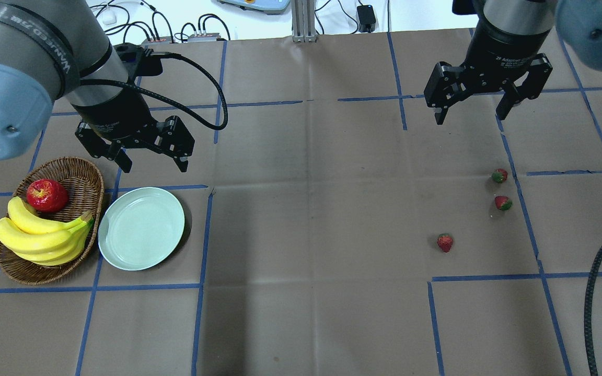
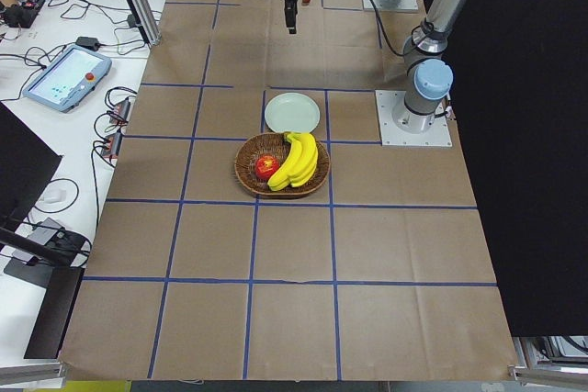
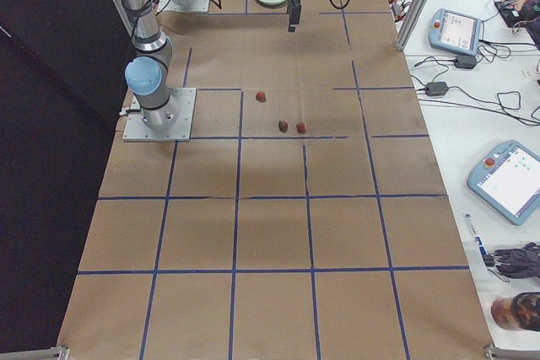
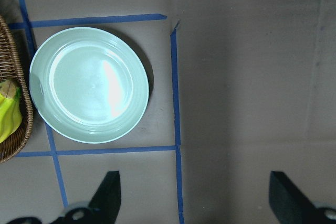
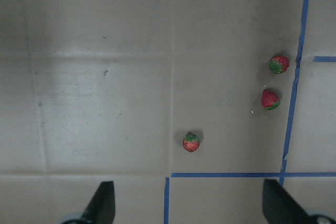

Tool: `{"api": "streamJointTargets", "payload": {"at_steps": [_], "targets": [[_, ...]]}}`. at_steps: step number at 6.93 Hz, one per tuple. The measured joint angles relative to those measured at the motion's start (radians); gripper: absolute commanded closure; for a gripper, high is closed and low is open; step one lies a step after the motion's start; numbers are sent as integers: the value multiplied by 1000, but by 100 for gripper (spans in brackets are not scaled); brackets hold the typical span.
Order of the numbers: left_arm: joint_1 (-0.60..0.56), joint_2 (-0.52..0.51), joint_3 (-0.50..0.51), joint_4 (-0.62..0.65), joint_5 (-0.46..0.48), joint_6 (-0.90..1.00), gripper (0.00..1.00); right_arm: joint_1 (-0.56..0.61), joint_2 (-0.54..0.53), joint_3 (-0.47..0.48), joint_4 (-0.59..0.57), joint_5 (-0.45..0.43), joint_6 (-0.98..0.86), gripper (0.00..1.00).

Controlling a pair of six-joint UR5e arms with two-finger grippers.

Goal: Collect all strawberries into plate
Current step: 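Move the right gripper over the three red strawberries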

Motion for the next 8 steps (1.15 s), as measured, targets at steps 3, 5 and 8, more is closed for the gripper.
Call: {"api": "streamJointTargets", "payload": {"at_steps": [3,5,8], "targets": [[0,0,0,0,0,0,0,0,2,2,-1,17,1,0],[0,0,1,0,0,0,0,-2,-2,10,-1,13,-2,0],[0,0,1,0,0,0,0,-34,-24,47,4,4,-51,0]]}}
